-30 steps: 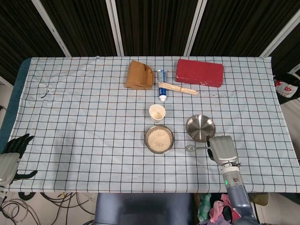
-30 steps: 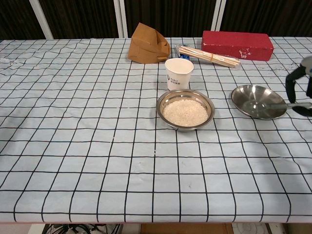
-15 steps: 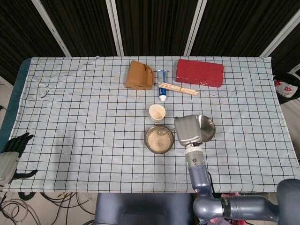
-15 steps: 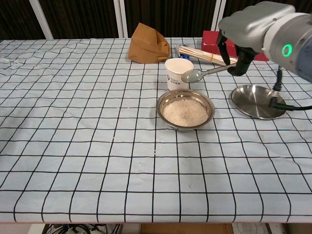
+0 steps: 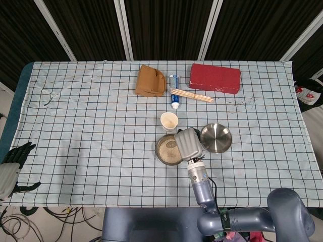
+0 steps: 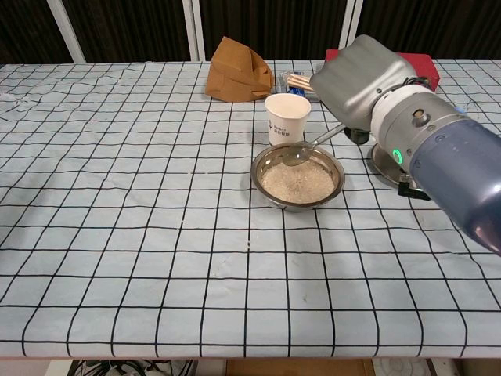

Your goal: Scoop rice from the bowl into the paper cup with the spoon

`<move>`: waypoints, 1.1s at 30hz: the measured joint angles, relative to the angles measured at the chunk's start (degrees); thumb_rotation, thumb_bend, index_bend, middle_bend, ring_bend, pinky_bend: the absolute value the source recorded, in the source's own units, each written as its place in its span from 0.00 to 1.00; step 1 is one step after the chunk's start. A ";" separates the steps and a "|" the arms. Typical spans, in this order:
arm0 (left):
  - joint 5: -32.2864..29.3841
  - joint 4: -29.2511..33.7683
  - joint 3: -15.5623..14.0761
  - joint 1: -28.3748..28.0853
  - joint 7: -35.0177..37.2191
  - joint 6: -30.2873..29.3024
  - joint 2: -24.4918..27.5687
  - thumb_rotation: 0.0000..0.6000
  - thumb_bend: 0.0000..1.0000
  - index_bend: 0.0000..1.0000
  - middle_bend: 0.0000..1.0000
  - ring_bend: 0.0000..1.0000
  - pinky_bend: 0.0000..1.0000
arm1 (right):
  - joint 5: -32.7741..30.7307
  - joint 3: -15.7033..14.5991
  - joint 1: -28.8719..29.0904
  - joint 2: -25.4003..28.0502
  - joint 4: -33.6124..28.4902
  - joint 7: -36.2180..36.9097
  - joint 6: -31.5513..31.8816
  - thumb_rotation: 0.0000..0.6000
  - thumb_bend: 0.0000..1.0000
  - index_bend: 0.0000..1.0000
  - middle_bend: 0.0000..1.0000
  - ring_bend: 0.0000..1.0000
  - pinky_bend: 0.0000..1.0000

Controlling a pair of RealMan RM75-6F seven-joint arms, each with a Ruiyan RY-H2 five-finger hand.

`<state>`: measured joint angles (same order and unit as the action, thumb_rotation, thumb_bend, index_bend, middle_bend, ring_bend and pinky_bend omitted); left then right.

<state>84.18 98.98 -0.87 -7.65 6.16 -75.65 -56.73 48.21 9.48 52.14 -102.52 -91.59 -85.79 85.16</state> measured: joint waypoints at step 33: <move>0.08 0.25 -0.25 -0.17 -0.24 0.37 0.17 1.00 0.03 0.00 0.00 0.00 0.00 | 12.61 -7.74 -3.42 -2.46 12.17 0.77 -4.09 1.00 0.46 0.61 1.00 1.00 1.00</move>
<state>84.26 99.22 -1.12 -7.82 5.92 -75.27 -56.56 60.82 1.74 48.72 -104.98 -79.42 -85.01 81.07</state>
